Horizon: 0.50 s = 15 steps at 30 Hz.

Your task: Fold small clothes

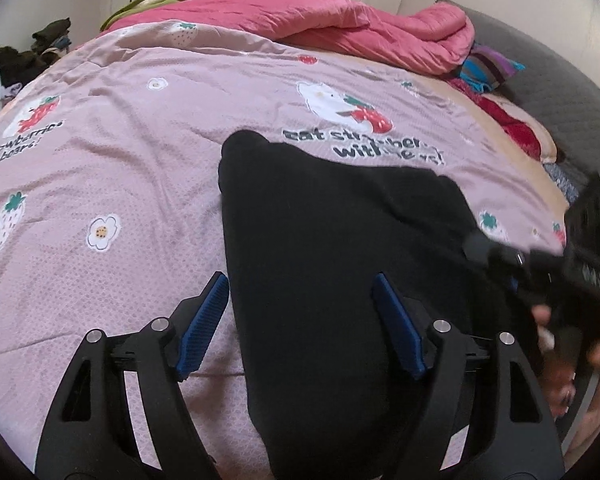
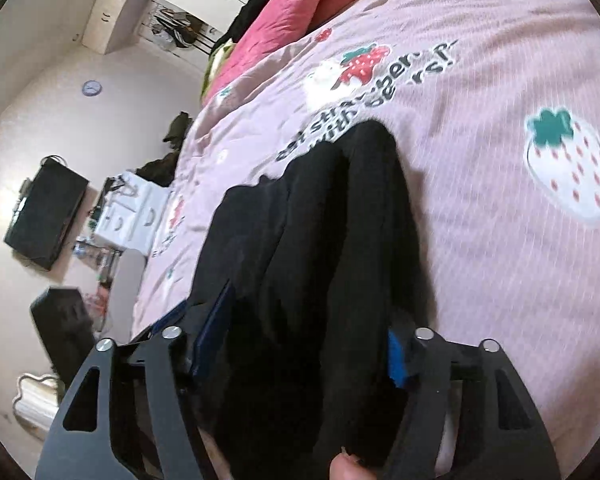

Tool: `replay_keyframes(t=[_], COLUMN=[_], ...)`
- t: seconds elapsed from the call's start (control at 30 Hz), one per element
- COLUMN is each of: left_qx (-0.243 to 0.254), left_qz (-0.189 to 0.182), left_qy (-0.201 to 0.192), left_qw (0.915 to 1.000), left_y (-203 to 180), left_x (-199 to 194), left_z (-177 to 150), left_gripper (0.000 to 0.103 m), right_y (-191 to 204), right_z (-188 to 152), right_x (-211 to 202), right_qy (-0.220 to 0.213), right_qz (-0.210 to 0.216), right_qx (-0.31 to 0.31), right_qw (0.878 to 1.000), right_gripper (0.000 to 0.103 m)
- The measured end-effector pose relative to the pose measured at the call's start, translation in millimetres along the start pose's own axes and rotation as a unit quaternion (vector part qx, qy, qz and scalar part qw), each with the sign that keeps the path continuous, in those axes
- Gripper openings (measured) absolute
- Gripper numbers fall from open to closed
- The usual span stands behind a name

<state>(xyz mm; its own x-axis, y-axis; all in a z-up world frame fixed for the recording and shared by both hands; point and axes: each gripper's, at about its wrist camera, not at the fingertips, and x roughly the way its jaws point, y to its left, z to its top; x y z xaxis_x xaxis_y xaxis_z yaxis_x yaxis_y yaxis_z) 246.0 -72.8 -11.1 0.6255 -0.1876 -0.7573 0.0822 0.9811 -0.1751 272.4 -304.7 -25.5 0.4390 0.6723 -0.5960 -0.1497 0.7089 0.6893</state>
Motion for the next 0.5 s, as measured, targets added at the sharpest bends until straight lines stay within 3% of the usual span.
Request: replay_keyframes(t=[0.07, 0.13, 0.3, 0.37, 0.5], left_qx=[0.005, 0.007, 0.017, 0.012, 0.012], left_qz=[0.004, 0.003, 0.007, 0.0, -0.014], left_qy=[-0.001, -0.002, -0.009, -0.012, -0.004], left_qw=[1.0, 1.0, 0.9998, 0.9999, 0.9998], left_y=[-2, -5, -11, -10, -16], left_x=[0, 1, -1, -2, 1], left_z=[-2, -1, 0, 0, 0], left_gripper=[0.068, 0.068, 0.069, 0.07, 0.071], right_y=[1, 12, 47, 43, 11], right_z=[3, 4, 2, 4, 9], right_x=[6, 9, -13, -15, 6], right_qy=[0.002, -0.005, -0.066, -0.076, -0.048], right_qz=[-0.02, -0.058, -0.079, -0.089, -0.148], right_qx=[-0.024, -0.073, -0.196, -0.201, -0.178], right_qw=[1.0, 0.996, 0.975, 0.973, 0.972], right_gripper=[0.043, 0.012, 0.009, 0.009, 0.009])
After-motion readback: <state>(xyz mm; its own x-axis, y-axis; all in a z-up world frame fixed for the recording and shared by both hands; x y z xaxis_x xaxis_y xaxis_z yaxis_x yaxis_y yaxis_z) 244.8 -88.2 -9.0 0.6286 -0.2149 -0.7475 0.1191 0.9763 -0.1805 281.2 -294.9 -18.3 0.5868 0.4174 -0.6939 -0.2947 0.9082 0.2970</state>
